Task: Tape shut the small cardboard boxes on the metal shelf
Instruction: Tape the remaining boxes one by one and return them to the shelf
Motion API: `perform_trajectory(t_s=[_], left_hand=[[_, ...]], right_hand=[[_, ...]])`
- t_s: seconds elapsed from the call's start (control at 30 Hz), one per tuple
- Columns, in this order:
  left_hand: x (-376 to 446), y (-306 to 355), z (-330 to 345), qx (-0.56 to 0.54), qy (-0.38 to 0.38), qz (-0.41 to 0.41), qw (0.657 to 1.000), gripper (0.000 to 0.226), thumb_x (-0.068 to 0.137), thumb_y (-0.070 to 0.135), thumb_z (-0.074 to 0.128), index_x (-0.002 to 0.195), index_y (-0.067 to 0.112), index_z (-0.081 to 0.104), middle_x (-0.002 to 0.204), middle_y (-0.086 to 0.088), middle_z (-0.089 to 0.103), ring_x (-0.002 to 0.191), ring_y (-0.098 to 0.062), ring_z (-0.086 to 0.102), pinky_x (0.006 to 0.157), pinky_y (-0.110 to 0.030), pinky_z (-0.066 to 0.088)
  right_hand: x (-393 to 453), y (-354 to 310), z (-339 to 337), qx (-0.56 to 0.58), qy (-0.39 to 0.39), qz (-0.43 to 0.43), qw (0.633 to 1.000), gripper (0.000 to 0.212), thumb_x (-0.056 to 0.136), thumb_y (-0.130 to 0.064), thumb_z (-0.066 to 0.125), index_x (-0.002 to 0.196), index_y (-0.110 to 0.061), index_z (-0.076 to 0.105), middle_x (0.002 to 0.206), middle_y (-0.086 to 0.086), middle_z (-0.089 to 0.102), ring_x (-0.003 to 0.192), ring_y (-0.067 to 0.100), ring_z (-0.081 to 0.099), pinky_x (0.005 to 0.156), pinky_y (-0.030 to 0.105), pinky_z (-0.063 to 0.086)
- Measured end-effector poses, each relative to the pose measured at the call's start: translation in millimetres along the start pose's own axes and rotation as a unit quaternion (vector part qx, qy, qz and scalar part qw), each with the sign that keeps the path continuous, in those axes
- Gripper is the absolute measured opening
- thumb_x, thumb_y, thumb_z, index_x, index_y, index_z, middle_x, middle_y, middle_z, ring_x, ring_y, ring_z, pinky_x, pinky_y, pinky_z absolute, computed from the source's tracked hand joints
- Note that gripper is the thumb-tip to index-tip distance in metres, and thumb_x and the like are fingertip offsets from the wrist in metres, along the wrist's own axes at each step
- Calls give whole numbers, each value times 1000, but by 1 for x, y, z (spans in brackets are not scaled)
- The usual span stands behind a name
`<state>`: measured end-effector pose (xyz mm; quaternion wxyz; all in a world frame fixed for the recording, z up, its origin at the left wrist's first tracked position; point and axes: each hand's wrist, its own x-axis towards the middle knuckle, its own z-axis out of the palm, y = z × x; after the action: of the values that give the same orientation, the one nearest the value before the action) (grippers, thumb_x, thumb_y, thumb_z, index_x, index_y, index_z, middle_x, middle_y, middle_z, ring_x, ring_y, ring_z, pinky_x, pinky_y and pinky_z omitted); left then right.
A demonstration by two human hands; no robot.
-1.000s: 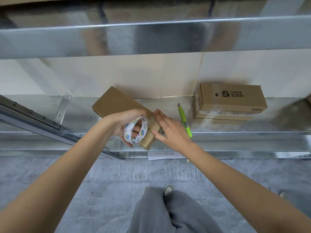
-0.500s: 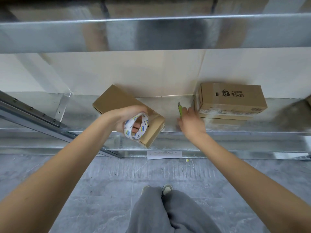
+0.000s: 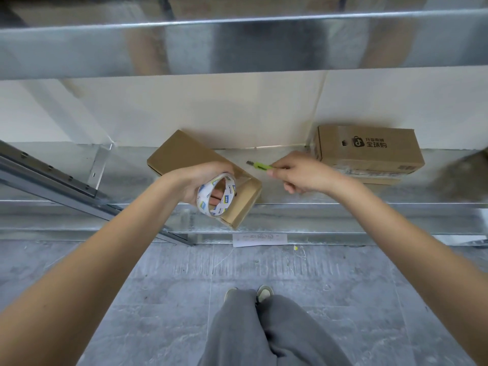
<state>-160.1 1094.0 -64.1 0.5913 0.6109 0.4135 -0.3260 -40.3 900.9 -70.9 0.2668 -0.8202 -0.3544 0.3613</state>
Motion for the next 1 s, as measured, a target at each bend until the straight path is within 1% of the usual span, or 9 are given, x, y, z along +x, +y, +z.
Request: perform_trajectory(t_s=[0.1, 0.2, 0.27, 0.37, 0.43, 0.6, 0.73, 0.93, 1.0], left_hand=[[-2, 1, 2, -6, -8, 5, 1000, 27, 65, 37, 67, 73, 11, 67, 77, -9, 69, 59, -24, 68, 58, -31, 57], [-6, 2, 6, -3, -23, 14, 1000, 23, 57, 38, 67, 52, 16, 72, 66, -6, 69, 54, -22, 68, 52, -28, 55], [-8, 2, 7, 1, -29, 15, 999, 24, 56, 38, 67, 49, 16, 71, 64, -5, 69, 53, -20, 67, 51, -27, 54], [-7, 2, 6, 0, -30, 14, 999, 23, 55, 39, 70, 50, 17, 70, 65, -5, 67, 54, -21, 66, 54, -27, 55], [-6, 1, 5, 6, -28, 12, 1000, 21, 53, 38, 71, 51, 16, 69, 67, -6, 66, 55, -22, 66, 55, -28, 56], [-3, 0, 3, 2, -26, 11, 1000, 24, 47, 37, 73, 56, 16, 68, 72, -7, 66, 59, -24, 66, 60, -30, 57], [-2, -1, 3, 0, -26, 10, 1000, 24, 45, 37, 73, 57, 15, 71, 75, -8, 68, 61, -24, 68, 60, -30, 57], [0, -1, 1, -5, -15, 7, 1000, 24, 56, 35, 69, 67, 13, 71, 77, -8, 70, 61, -24, 68, 60, -31, 57], [0, 0, 1, -6, -17, 5, 1000, 34, 48, 36, 74, 72, 13, 69, 79, -9, 70, 63, -25, 68, 61, -32, 57]], right_hand=[[5, -20, -3, -72, -84, 25, 994, 35, 99, -28, 50, 80, -2, 63, 39, -4, 53, 28, 9, 38, 37, 13, 32], [12, -28, -2, -98, -98, 39, 990, 36, 98, -28, 50, 96, 5, 65, 45, 1, 54, 28, 10, 37, 44, 18, 35], [16, -31, -1, -110, -100, 41, 988, 36, 98, -28, 50, 99, 5, 65, 46, 2, 55, 28, 10, 37, 44, 19, 35], [20, -34, 2, -120, -104, 42, 986, 35, 98, -26, 50, 99, 5, 66, 47, 3, 55, 27, 10, 37, 47, 21, 37], [21, -36, 5, -127, -104, 43, 985, 33, 97, -26, 51, 91, 3, 66, 48, 4, 56, 30, 13, 39, 48, 22, 37], [24, -40, 6, -129, -105, 56, 984, 29, 94, -24, 53, 84, 0, 65, 50, 7, 56, 38, 20, 41, 44, 19, 36], [24, -41, 4, -136, -110, 52, 983, 33, 95, -24, 53, 66, -9, 57, 50, 7, 56, 37, 18, 41, 38, 15, 33], [20, -43, 0, -130, -123, 58, 982, 28, 96, -24, 53, 73, -9, 61, 49, 6, 54, 41, 20, 41, 49, 23, 37], [20, -44, 1, -133, -122, 58, 982, 26, 96, -24, 53, 77, -8, 63, 49, 5, 55, 41, 20, 41, 47, 21, 36]])
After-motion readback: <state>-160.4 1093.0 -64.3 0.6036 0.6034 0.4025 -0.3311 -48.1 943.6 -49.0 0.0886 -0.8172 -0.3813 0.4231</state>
